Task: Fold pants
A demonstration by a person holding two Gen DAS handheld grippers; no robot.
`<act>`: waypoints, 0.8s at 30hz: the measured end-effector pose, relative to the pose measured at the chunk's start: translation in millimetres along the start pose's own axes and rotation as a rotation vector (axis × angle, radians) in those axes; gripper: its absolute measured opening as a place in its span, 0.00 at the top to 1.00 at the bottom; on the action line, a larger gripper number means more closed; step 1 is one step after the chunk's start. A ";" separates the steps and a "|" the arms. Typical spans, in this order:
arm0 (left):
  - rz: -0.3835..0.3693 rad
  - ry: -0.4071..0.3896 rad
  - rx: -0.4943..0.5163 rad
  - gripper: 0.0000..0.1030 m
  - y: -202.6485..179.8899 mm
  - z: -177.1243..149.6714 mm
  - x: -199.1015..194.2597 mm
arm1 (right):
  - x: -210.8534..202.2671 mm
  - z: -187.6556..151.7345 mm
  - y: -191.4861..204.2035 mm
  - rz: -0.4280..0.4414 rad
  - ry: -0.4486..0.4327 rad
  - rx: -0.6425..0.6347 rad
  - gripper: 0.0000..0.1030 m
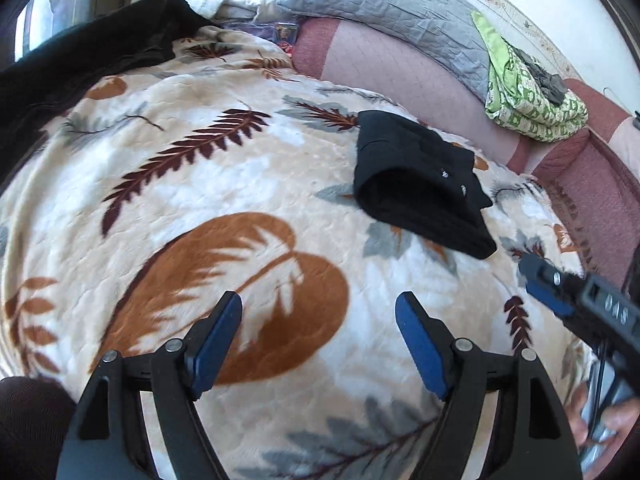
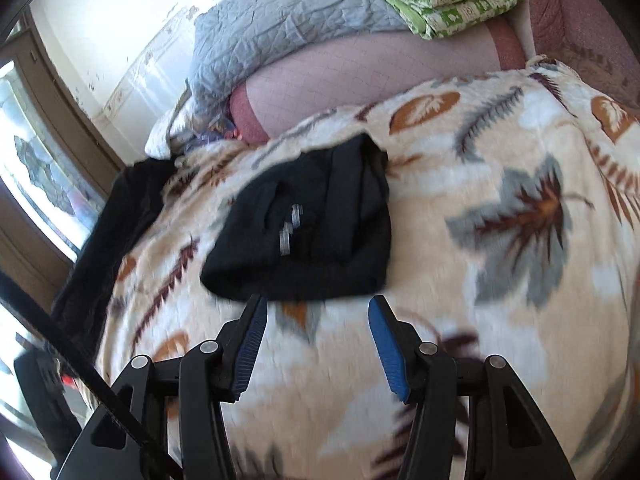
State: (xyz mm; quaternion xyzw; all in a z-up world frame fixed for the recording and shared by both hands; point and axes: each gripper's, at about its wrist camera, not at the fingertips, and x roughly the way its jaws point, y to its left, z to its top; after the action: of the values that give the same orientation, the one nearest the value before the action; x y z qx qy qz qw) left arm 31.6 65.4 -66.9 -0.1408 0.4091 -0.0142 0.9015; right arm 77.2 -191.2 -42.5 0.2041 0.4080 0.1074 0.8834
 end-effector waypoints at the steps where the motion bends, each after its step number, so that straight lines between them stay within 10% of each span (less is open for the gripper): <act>1: 0.009 0.001 0.007 0.24 0.3 -3.3 -2.3 | -4.1 -14.2 -0.1 -0.023 0.010 -0.011 0.44; 24: 0.129 0.045 0.172 0.24 -29.0 -15.9 5.2 | -14.7 -57.9 -6.3 -0.156 -0.012 -0.075 0.38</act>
State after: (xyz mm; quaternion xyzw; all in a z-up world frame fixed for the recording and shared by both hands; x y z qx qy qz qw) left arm 25.8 33.0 -72.9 -0.0359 0.4347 0.0059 0.8999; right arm 23.6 -186.2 -69.2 0.1393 0.4129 0.0523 0.8985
